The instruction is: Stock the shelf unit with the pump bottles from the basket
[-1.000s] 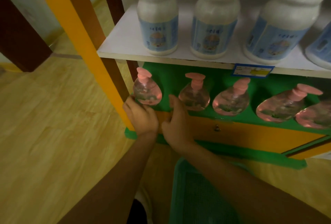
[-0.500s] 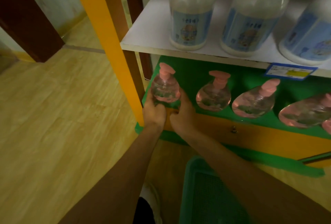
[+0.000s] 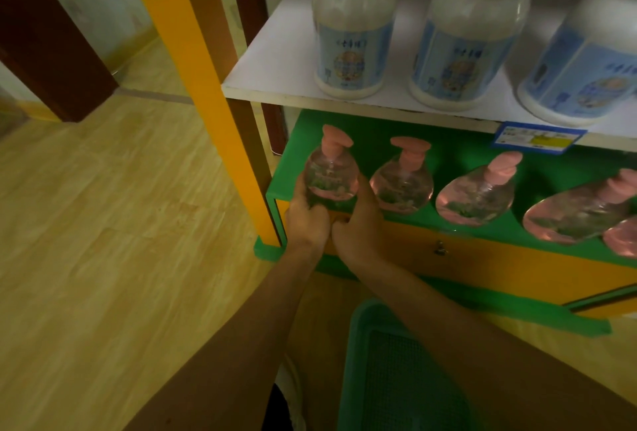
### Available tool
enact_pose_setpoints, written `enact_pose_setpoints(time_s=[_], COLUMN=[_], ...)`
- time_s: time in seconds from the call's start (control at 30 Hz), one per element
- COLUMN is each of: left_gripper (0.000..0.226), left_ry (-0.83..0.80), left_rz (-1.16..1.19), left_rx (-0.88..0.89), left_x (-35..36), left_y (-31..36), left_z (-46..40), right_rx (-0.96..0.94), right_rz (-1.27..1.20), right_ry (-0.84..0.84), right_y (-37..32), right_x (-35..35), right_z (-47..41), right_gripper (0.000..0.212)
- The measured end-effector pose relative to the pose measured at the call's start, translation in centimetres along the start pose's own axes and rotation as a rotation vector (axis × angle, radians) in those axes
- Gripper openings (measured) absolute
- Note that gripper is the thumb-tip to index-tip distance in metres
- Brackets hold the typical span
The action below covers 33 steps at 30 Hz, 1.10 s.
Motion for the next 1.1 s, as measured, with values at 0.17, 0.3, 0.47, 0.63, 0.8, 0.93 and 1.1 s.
enact_pose_setpoints(time_s=[0.17, 0.3, 0.47, 0.63, 0.8, 0.93, 1.1], left_gripper=[0.066, 0.066, 0.068, 0.071, 0.064, 0.06, 0.055], left_ry=[0.014, 0.031, 0.033, 0.003, 0.033, 0.091, 0.102], left_rz=[-0.01, -0.04, -0.051, -0.064, -0.091, -0.159, -0.221], left_rx=[0.003, 0.004, 0.007, 0.007, 0.011, 0.042, 0.145], left_x=[0.1, 0.2, 0.1, 0.0, -0.1, 0.0, -0.3], left_y=[-0.1, 0.1, 0.0, 0.2, 1.0, 2.0, 4.1], left_z=[0.2, 0.2, 0.2, 0.3, 0.6, 1.6, 2.6], right_rx=[0.0, -0.011, -0.01, -0.021, 0.011, 0.031, 0.021], right_rz=[-0.003, -0.012, -0.001, -0.003, 0.02, 0.018, 0.016], right_ry=[-0.024, -0.049, -0.044, -0.005, 0.054, 0.054, 0.047], right_y=[0.1, 0.3, 0.5, 0.6, 0.1, -0.6, -1.6], right_x=[-0.1, -0.1, 0.2, 0.4, -0.1, -1.3, -3.7], right_z=[-0.1, 0.0, -0.1, 0.1, 0.5, 1.3, 2.3], right_gripper=[0.081, 0.081, 0.08, 0.077, 0.074, 0.073, 0.069])
Point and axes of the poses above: each hand's wrist, its own z-axis away from the middle knuckle, its own x-axis out of the palm, y = z × x, the point moved 3 cm from there along -z, towards the middle knuckle, and after that the axes turned 1 degree about -z, right-handed, at the moved point
